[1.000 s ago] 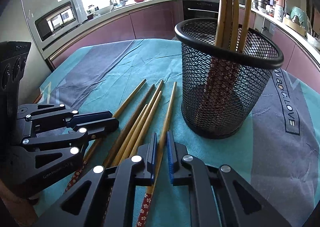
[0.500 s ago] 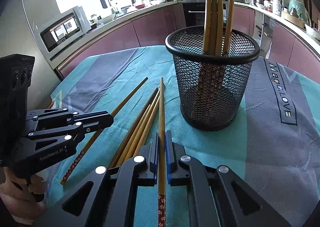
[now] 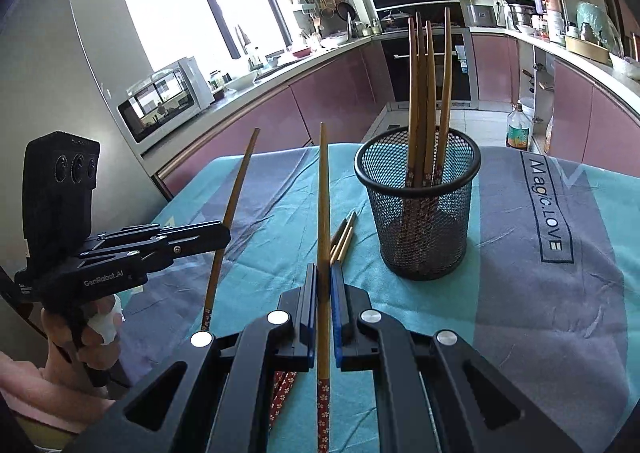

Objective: Organize utensils
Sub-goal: 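Lift both held chopsticks upright and carry them over the mesh cup, then lower both chopsticks into the mesh cup and open both grippers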

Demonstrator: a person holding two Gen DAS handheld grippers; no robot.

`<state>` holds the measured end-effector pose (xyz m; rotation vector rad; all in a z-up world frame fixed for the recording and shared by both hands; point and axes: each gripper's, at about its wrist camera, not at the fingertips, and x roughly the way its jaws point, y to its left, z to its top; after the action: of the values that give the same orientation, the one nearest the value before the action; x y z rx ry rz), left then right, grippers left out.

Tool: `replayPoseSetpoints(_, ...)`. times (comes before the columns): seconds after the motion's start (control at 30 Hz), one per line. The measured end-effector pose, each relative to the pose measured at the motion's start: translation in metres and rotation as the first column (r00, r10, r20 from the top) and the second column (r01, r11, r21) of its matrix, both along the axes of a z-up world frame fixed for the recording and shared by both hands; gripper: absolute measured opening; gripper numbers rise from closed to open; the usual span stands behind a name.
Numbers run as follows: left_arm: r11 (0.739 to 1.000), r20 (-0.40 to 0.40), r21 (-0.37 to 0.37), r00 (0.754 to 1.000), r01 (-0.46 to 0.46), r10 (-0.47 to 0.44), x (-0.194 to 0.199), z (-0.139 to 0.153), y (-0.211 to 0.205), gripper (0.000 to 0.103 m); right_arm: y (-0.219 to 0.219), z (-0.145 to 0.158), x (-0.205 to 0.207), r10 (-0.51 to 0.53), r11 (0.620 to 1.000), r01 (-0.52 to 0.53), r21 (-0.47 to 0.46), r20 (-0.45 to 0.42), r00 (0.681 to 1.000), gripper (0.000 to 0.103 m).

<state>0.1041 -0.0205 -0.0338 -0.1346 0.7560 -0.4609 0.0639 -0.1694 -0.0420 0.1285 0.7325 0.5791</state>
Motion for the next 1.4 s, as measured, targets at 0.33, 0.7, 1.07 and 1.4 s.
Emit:
replayPoseSetpoints(0.33, 0.995, 0.071, -0.095, 0.997, 0.044, -0.037, -0.011, 0.036, 0.009, 0.008, -0.022, 0.026, -0.002, -0.038, 0.997, 0.033, 0.065, 0.073, 0.997, 0.005)
replayPoseSetpoints(0.7, 0.987, 0.151, -0.148, 0.988, 0.056, -0.033, -0.008, 0.075, 0.006, 0.008, -0.036, 0.058, 0.002, -0.062, 0.995, 0.049, 0.087, 0.162, 0.985, 0.005)
replayPoseSetpoints(1.07, 0.987, 0.252, -0.137, 0.966, 0.087, -0.050, 0.012, 0.123, -0.017, 0.008, -0.047, 0.096, 0.019, -0.104, 0.992, 0.082, 0.095, 0.260, 0.960, 0.005)
replayPoseSetpoints(1.4, 0.989, 0.304, -0.124, 0.952, 0.077, -0.036, 0.025, 0.150, -0.036, 0.008, -0.048, 0.114, 0.035, -0.125, 0.991, 0.103, 0.086, 0.314, 0.941, 0.005)
